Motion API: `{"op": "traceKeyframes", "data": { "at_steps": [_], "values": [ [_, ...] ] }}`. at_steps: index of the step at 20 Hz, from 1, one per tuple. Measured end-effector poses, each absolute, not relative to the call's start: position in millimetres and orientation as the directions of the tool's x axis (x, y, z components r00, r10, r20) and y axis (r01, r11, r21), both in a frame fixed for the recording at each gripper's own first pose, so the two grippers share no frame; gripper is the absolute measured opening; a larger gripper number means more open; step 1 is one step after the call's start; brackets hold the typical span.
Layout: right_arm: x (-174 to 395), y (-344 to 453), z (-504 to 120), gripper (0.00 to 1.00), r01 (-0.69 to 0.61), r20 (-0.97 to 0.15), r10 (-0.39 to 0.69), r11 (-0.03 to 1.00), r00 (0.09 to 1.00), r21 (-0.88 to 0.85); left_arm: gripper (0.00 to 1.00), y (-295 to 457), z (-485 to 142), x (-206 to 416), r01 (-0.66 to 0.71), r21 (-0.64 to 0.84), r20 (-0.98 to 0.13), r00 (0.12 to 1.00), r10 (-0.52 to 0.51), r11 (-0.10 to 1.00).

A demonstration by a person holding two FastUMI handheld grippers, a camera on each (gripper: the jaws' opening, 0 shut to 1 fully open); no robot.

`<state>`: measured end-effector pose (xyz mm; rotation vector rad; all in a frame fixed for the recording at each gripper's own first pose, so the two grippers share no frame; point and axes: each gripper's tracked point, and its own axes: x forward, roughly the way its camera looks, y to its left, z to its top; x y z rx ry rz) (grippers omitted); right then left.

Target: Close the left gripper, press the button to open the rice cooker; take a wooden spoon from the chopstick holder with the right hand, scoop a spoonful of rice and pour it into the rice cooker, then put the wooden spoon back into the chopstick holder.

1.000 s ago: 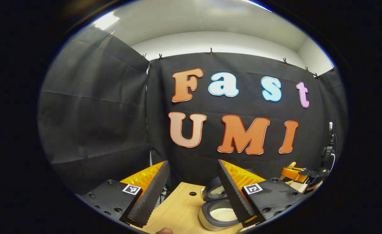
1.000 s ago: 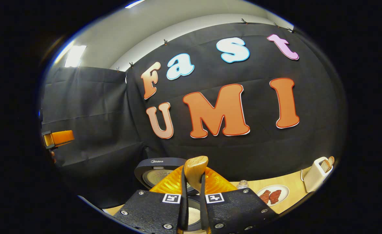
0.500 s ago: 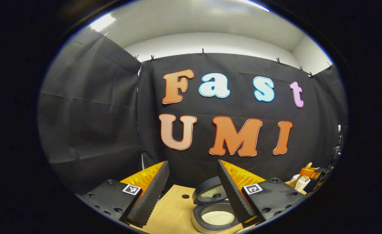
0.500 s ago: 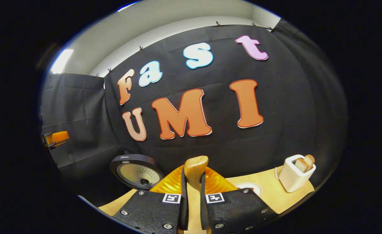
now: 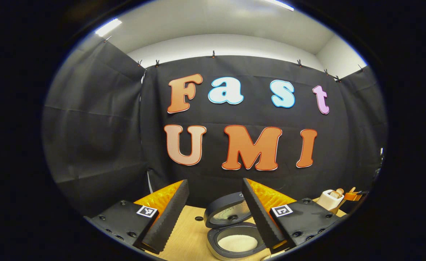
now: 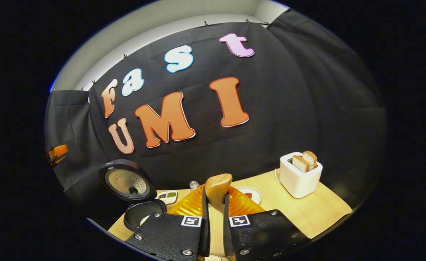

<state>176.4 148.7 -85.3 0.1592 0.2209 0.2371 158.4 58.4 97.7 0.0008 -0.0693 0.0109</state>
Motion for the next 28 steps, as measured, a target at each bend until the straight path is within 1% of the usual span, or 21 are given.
{"op": "traceKeyframes", "data": {
  "at_steps": [4,7,8,11,12,13,16,21,22,23,24,25,27,28],
  "values": [
    [165,127,-124,0.14,-0.163,-0.253,0.215,0.964,0.943,0.211,0.99,57,95,158,-0.032,0.011,0.073,0.997,0.031,0.999],
    [159,116,-149,0.14,-0.132,-0.293,0.200,0.963,0.935,0.235,0.99,51,92,158,-0.028,0.031,0.062,0.998,0.026,0.999],
    [159,114,-157,0.14,-0.124,-0.306,0.197,0.963,0.931,0.241,0.96,51,91,157,-0.031,0.034,0.060,0.998,0.028,0.999],
    [159,110,-178,0.13,-0.107,-0.337,0.193,0.960,0.921,0.257,0.96,45,90,155,-0.020,0.016,0.055,0.998,0.019,1.000],
    [160,107,-186,0.13,-0.102,-0.350,0.193,0.960,0.917,0.262,1.00,44,90,153,-0.015,0.011,0.053,0.998,0.015,1.000],
    [159,106,-194,0.13,-0.096,-0.360,0.193,0.958,0.913,0.271,1.00,44,89,151,-0.017,0.012,0.050,0.999,0.017,1.000],
    [162,104,-210,0.13,-0.085,-0.375,0.204,0.947,0.904,0.311,0.96,46,87,148,-0.026,0.027,0.042,0.999,0.025,0.999],
    [164,98,-227,0.14,-0.079,-0.389,0.219,0.936,0.895,0.344,0.96,51,84,142,-0.049,0.036,0.025,0.999,0.048,0.998],
    [164,98,-227,0.14,-0.076,-0.386,0.227,0.927,0.894,0.368,1.00,51,83,141,-0.052,0.038,0.022,0.998,0.051,0.998],
    [165,97,-232,0.14,-0.069,-0.391,0.231,0.920,0.891,0.386,1.00,50,82,142,-0.054,0.040,0.019,0.998,0.053,0.998],
    [165,92,-234,0.13,-0.060,-0.397,0.228,0.918,0.889,0.392,0.96,50,81,141,-0.055,0.041,0.015,0.998,0.054,0.998],
    [162,88,-237,0.15,-0.061,-0.396,0.229,0.917,0.889,0.395,0.96,49,81,141,-0.054,0.041,0.012,0.998,0.053,0.998],
    [162,83,-235,0.16,-0.049,-0.395,0.223,0.913,0.891,0.405,0.96,46,81,141,-0.051,0.036,0.011,0.999,0.050,0.998],
    [161,80,-235,0.18,-0.041,-0.403,0.220,0.912,0.888,0.407,1.00,44,81,141,-0.048,0.031,0.011,0.999,0.048,0.998]
  ]
}}
